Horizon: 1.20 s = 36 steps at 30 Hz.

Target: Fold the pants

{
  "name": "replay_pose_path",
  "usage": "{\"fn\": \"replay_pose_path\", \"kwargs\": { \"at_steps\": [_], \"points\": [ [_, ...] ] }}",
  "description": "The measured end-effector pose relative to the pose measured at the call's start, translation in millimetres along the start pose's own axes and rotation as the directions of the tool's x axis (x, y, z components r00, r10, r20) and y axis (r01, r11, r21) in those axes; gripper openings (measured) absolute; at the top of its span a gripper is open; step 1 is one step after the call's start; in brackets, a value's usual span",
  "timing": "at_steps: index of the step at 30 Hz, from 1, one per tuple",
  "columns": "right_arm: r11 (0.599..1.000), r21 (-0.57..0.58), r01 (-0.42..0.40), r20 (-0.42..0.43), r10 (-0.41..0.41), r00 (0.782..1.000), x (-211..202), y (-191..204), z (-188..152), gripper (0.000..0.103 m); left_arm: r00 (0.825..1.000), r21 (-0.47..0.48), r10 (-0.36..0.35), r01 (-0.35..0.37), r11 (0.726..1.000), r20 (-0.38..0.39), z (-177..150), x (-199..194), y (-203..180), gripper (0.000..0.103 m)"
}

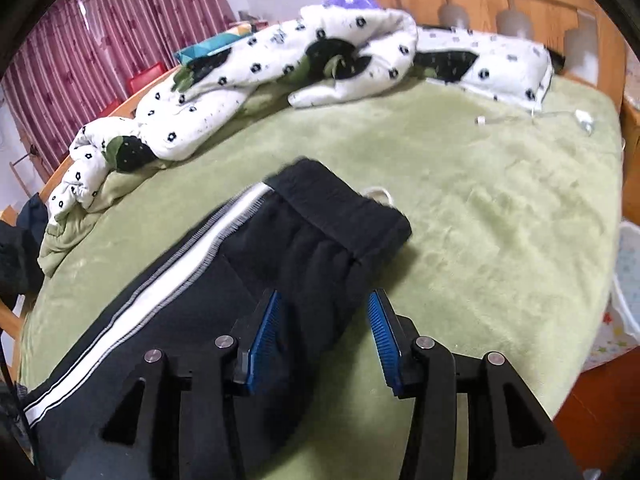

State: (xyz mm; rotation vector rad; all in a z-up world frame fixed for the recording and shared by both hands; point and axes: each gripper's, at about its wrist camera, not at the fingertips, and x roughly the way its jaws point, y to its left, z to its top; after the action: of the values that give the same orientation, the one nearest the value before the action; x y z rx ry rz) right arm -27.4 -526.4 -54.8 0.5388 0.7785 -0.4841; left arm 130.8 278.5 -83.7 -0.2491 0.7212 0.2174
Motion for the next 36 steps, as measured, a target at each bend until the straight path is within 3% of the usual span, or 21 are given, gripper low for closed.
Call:
{"fn": "replay_pose_path", "kwargs": {
  "at_steps": [2, 6, 9, 10, 12, 13, 15, 17, 18, 19, 20, 21, 24, 27, 29, 31, 33, 36],
  "points": [
    [1.0, -0.021, -0.003, 0.023, 0.003, 1.0, -9.3, 14.1, 1.6, 0.047, 0.999, 0.001, -0.02, 0.02, 1.0, 0.028, -3.5, -0.1, 7.3, 0.077],
    [0.997, -0.068, -0.035, 0.037, 0.037, 0.999, -17.2, 49.4, 0.2, 0.049, 0.998, -0.007, -0.048, 0.048, 0.999, -0.033, -5.5, 24.5, 15.6, 0.077],
    [0.992, -0.118, -0.043, 0.023, 0.046, 0.999, -10.9, 75.4, -3.3, 0.049, 0.997, 0.014, -0.002, 0.003, 1.0, -0.082, -1.9, 52.9, 14.3, 0.074],
    [0.99, -0.131, -0.042, 0.019, 0.045, 0.999, -8.6, 81.5, -4.9, 0.049, 0.995, 0.027, 0.024, -0.022, 0.999, -0.096, -0.5, 63.4, 13.0, 0.051],
    [0.985, -0.166, -0.035, 0.012, 0.038, 0.999, -0.6, 97.2, -10.5, 0.049, 0.99, 0.058, -0.032, 0.04, 0.997, -0.138, 1.7, 78.8, 8.4, 0.019],
    [0.984, -0.178, -0.03, 0.008, 0.032, 0.999, 2.8, 103.0, -13.4, 0.049, 0.992, 0.065, -0.007, 0.015, 0.998, -0.128, 4.8, 78.9, 6.9, 0.018],
    [0.981, -0.193, -0.028, -0.001, 0.029, 1.0, 8.5, 111.4, -18.0, 0.049, 0.999, 0.113, 0.005, -0.002, 0.994, -0.032, 13.5, 67.5, 5.1, 0.012],
    [0.978, -0.201, -0.049, -0.007, 0.049, 0.999, 14.0, 120.2, -22.8, 0.049, 0.996, 0.114, 0.084, -0.078, 0.99, -0.042, 15.4, 75.7, 6.5, 0.002],
    [0.976, -0.209, -0.061, -0.014, 0.06, 0.998, 18.2, 125.1, -24.9, 0.049, 0.978, 0.097, 0.202, -0.196, 0.976, -0.059, 14.3, 87.0, 10.8, 0.003],
    [0.974, -0.215, -0.069, -0.02, 0.067, 0.998, 20.6, 128.1, -27.0, 0.049, 0.964, 0.098, 0.244, -0.234, 0.967, -0.105, 12.1, 99.7, 16.4, 0.003],
    [0.971, -0.225, -0.084, -0.034, 0.079, 0.996, 26.7, 134.3, -29.8, 0.049, 0.968, 0.077, 0.197, -0.187, 0.979, -0.156, 10.6, 105.7, 21.8, 0.003],
    [0.968, -0.235, -0.094, -0.048, 0.085, 0.995, 32.1, 139.9, -32.1, 0.049, 0.981, 0.041, 0.098, -0.093, 0.995, -0.169, 8.7, 102.4, 26.2, 0.002],
    [0.959, -0.259, -0.118, -0.073, 0.102, 0.992, 46.7, 156.4, -37.7, 0.049, 0.991, 0.065, 0.109, -0.104, 0.992, -0.079, 6.3, 75.2, 21.9, 0.003],
    [0.95, -0.268, -0.162, -0.11, 0.137, 0.984, 56.5, 173.3, -42.9, 0.049, 0.993, 0.075, 0.024, -0.015, 0.997, -0.114, -1.8, 53.0, 16.7, 0.018],
    [0.947, -0.259, -0.191, -0.128, 0.162, 0.978, 59.5, 181.8, -46.3, 0.049, 0.994, 0.102, 0.006, 0.005, 0.995, -0.112, -12.9, 35.7, 12.0, 0.026],
    [0.943, -0.252, -0.217, -0.14, 0.187, 0.972, 58.7, 188.3, -49.8, 0.049, 0.991, 0.102, -0.037, 0.05, 0.994, -0.129, -26.7, 17.3, 11.5, 0.046],
    [0.939, -0.251, -0.236, -0.145, 0.204, 0.968, 54.6, 195.4, -53.5, 0.049, 0.982, 0.065, -0.116, 0.127, 0.99, -0.147, -43.2, -3.8, 15.0, 0.058],
    [0.929, -0.258, -0.265, -0.149, 0.233, 0.961, 41.1, 205.4, -58.0, 0.049, 0.959, 0.003, -0.221, 0.226, 0.974, -0.178, -79.9, -36.9, 19.0, 0.062]
  ]
}}
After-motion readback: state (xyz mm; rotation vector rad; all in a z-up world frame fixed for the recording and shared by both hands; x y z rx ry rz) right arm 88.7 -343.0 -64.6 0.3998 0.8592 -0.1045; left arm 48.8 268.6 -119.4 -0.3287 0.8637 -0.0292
